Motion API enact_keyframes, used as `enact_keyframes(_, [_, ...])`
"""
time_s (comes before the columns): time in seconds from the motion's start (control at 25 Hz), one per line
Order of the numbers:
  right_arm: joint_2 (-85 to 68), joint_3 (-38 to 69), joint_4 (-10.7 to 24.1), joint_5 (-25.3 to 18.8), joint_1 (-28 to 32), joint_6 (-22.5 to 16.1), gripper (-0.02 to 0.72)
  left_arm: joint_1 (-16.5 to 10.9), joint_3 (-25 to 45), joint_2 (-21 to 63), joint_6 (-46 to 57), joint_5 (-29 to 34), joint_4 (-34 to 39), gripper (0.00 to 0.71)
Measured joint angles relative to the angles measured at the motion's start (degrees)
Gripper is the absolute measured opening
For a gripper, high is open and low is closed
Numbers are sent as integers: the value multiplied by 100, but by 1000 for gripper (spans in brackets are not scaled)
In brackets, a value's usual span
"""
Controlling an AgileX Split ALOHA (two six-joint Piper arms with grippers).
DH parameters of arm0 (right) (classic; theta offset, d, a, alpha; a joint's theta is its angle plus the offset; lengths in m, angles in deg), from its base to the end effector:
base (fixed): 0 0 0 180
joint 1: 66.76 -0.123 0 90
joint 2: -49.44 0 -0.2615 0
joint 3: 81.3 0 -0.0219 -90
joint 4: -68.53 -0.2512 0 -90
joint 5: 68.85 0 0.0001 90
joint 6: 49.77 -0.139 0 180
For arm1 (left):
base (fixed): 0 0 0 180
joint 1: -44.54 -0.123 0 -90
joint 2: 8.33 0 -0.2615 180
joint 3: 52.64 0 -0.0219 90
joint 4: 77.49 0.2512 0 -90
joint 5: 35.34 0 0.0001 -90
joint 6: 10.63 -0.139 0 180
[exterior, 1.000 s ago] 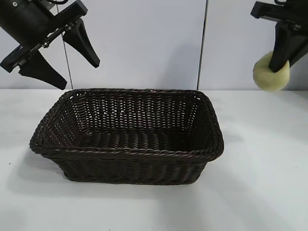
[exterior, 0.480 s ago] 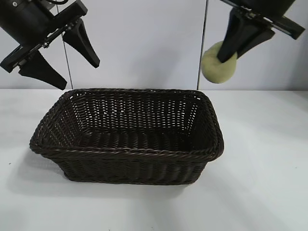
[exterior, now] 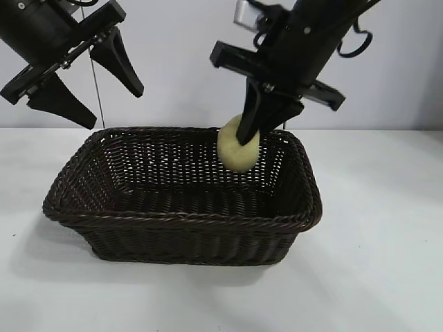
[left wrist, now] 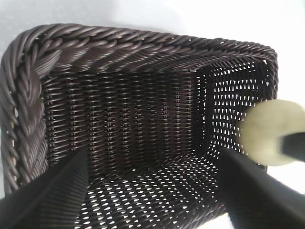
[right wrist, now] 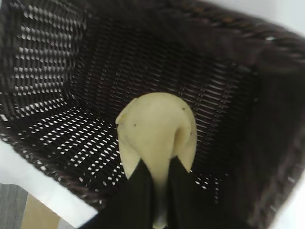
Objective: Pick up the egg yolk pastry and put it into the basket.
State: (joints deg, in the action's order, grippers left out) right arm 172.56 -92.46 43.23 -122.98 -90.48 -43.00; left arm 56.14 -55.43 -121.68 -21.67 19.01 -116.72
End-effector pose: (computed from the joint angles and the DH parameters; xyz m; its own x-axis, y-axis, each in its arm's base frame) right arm 0.3664 0.2136 0.1435 -0.9378 -0.2568 -0.2337 -0.3302 0.8678 0.3714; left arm 0.3692 -0.1487 0.1850 -0.9685 -0.0191 -0.2482 0.1260 0.8223 -0.5549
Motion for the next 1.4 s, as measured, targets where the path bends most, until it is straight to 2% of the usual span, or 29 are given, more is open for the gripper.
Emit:
enact_keyframes(0.16, [0, 0, -6, 0, 0, 78, 211, 0, 0, 0, 0, 0, 0, 547])
enact_keyframes(0.28, [-6, 0, -11, 6, 0, 78, 406, 0, 0, 0, 0, 0, 0, 547])
enact_keyframes(0.4, [-90, 0, -2, -8, 0, 144, 513, 0, 0, 0, 0, 0, 0, 547])
enact_keyframes(0.52, [-214, -140, 30, -150, 33, 161, 538, 0, 0, 0, 0, 0, 0, 547])
enact_keyframes(0.64, [-272, -499, 17, -474, 196, 116, 540, 0, 0, 0, 0, 7, 0, 547])
enact_keyframes(0.88, [-300, -1381, 17, -1106, 833, 36, 540, 0, 0, 0, 0, 18, 0, 547])
enact_keyframes(1.08, [-303, -1560, 5, -1533, 1446, -152, 540, 0, 0, 0, 0, 32, 0, 547])
enact_keyframes(1.2, [-303, -1560, 23, -1557, 1686, -190, 540, 0, 0, 0, 0, 37, 0, 547])
enact_keyframes(1.4, [-303, -1554, 42, -1589, 1731, -222, 540, 0, 0, 0, 0, 37, 0, 547])
